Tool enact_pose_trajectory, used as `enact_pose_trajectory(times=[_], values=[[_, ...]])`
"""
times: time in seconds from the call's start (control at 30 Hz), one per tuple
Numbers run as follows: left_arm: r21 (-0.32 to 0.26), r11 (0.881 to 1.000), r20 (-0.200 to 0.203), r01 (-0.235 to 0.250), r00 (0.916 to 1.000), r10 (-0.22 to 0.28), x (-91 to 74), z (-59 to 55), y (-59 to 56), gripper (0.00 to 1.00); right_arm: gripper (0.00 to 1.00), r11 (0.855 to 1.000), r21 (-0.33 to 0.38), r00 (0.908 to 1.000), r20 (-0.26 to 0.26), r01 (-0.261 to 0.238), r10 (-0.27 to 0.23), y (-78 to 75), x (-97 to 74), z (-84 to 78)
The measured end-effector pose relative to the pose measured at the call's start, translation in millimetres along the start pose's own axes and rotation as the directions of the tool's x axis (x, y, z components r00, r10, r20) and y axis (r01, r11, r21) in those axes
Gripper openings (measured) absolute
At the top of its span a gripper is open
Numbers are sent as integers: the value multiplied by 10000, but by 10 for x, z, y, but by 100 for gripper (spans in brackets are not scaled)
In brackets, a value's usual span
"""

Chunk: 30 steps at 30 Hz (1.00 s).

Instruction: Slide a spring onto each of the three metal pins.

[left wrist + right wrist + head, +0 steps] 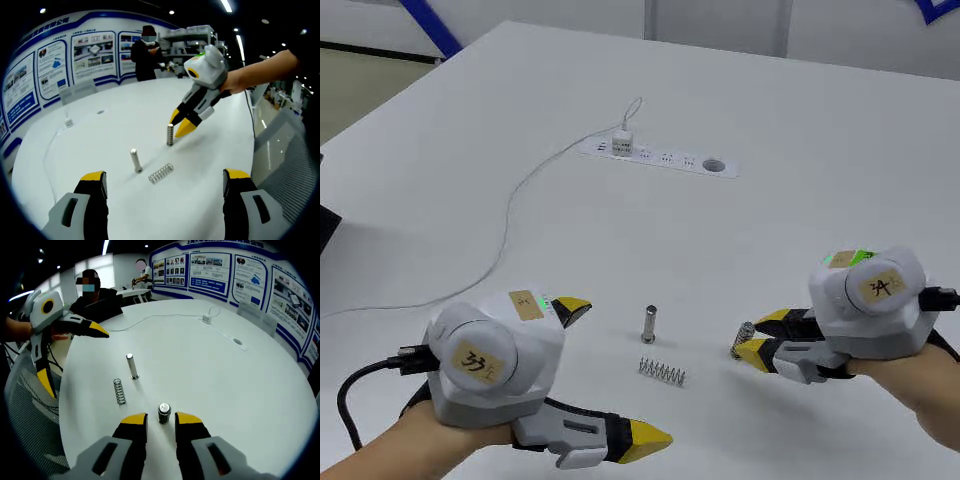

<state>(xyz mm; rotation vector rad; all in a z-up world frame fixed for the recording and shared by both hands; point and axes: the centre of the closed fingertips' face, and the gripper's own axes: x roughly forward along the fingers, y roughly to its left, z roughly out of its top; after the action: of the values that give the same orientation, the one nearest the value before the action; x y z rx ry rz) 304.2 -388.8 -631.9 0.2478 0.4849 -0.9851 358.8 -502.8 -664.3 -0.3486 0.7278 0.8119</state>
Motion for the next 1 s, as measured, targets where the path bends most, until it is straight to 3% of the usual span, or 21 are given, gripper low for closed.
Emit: enact_pose_trajectory(times=[0.23, 0.6, 1.0], values=[[141, 9999, 115, 57, 9999, -59, 2, 65, -32, 99, 26, 9999, -8, 9996, -214, -164, 164, 66, -61, -59], [209, 9998, 96, 36, 9999, -38, -43, 53, -30, 99, 30, 9978, 66, 9962, -561, -661, 664, 298, -85, -222], [72, 10000, 156, -6, 9999, 5, -100, 32, -17, 100, 30, 9923, -322, 9924, -336, -1192, 1182, 560, 42, -135]])
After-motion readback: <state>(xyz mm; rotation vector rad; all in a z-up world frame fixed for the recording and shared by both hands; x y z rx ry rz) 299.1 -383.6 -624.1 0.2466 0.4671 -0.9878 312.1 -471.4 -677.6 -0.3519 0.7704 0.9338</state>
